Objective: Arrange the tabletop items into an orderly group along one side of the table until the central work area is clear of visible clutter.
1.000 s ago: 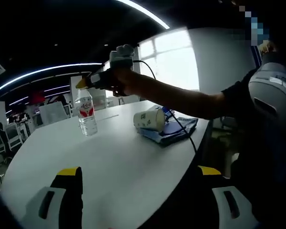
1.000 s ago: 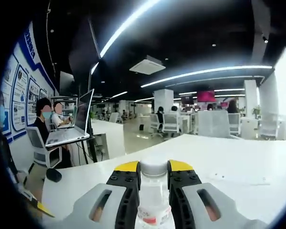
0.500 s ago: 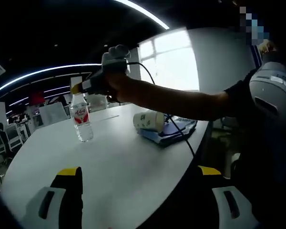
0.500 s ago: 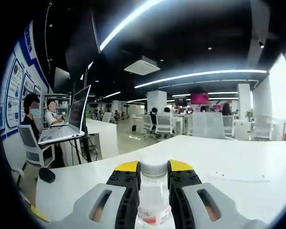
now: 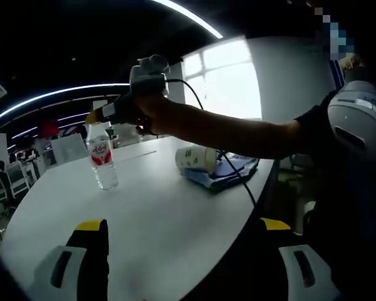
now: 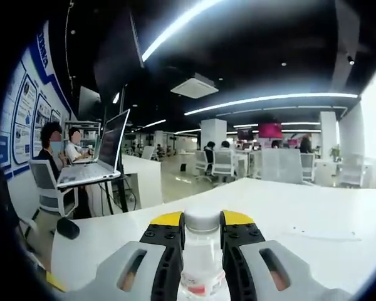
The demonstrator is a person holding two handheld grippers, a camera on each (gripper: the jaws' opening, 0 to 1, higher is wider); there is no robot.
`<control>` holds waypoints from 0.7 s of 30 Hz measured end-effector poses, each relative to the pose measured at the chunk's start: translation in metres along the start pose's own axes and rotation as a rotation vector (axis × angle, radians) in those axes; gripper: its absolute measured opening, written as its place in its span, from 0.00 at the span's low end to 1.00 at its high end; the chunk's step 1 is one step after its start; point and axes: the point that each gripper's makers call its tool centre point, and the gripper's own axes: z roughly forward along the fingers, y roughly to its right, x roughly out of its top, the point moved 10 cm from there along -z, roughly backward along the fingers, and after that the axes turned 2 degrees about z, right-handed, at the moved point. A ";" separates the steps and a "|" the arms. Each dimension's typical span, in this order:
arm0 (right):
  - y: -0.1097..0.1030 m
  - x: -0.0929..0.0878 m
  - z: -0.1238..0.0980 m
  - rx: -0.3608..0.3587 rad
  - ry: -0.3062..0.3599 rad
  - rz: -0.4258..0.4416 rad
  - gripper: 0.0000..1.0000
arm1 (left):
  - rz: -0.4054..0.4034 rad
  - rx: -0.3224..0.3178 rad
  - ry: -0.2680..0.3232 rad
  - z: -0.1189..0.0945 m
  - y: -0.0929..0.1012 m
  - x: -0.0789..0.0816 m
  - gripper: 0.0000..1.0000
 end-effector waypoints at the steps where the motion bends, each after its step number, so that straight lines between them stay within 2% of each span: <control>1: -0.001 0.000 0.000 0.003 0.001 0.003 0.18 | 0.001 0.001 -0.001 0.000 0.000 0.000 0.98; 21: -0.030 -0.002 -0.005 0.068 -0.005 -0.010 0.18 | 0.005 -0.002 0.000 -0.002 0.004 0.000 0.98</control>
